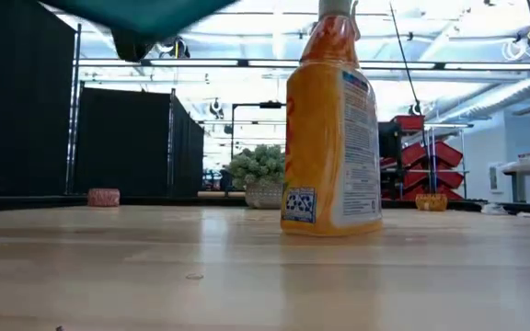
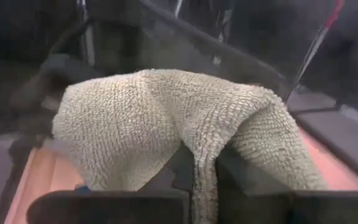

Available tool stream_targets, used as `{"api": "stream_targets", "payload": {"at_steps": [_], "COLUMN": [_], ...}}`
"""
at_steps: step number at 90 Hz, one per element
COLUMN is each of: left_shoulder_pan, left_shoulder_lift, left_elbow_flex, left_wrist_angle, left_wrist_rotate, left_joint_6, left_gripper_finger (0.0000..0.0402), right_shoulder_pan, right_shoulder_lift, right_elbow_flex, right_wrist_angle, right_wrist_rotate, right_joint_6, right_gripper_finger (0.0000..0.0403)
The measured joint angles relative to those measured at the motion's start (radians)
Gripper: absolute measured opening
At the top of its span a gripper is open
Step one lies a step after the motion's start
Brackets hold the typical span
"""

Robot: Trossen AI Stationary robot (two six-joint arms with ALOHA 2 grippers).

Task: Apply microfiber cloth
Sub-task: Wipe the back of the tablet using the green microfiber cloth

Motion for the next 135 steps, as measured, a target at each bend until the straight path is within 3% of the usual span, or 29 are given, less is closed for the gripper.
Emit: {"api": "stream_targets", "payload": {"at_steps": [11, 40, 52, 61, 71, 83, 102, 125, 135], "left_shoulder_pan": [-0.011, -0.019, -0.016, -0.015, -0.009, -0.008, -0.008, -0.009, -0.03], "left_shoulder_lift": [-0.039, -0.075, -0.074, -0.072, -0.072, -0.071, -0.066, -0.076, -0.103], "left_elbow_flex": [-0.001, 0.008, 0.008, 0.007, 0.007, 0.004, 0.0, 0.009, 0.025], "left_wrist_angle": [-0.008, -0.029, -0.088, -0.087, -0.072, -0.075, -0.109, -0.125, -0.309], "left_wrist_rotate": [-0.025, -0.001, -0.018, -0.026, -0.03, -0.04, -0.034, -0.002, 0.054], "left_joint_6": [0.03, 0.029, 0.02, 0.02, 0.019, 0.017, 0.017, 0.029, 0.097], "left_gripper_finger": [0.0012, 0.0012, 0.0012, 0.0012, 0.0012, 0.0012, 0.0012, 0.0012, 0.0012], "right_shoulder_pan": [0.058, 0.157, 0.179, 0.132, 0.049, -0.011, 0.037, 0.155, 0.221], "right_shoulder_lift": [0.0, -0.01, -0.037, -0.04, -0.014, 0.016, 0.034, 0.04, 0.026], "right_elbow_flex": [-0.001, -0.011, 0.045, 0.067, 0.063, 0.065, 0.067, 0.061, 0.061], "right_wrist_angle": [-0.173, -0.435, -0.195, 0.037, 0.067, 0.016, -0.176, -0.631, -0.754], "right_wrist_rotate": [0.045, 0.038, 0.129, 0.162, 0.113, 0.021, 0.033, -0.017, -0.032], "right_joint_6": [0.129, 0.292, 0.007, -0.241, -0.301, -0.212, -0.043, 0.408, 0.581], "right_gripper_finger": [0.0013, 0.0013, 0.0013, 0.0013, 0.0013, 0.0013, 0.0013, 0.0013, 0.0013]}}
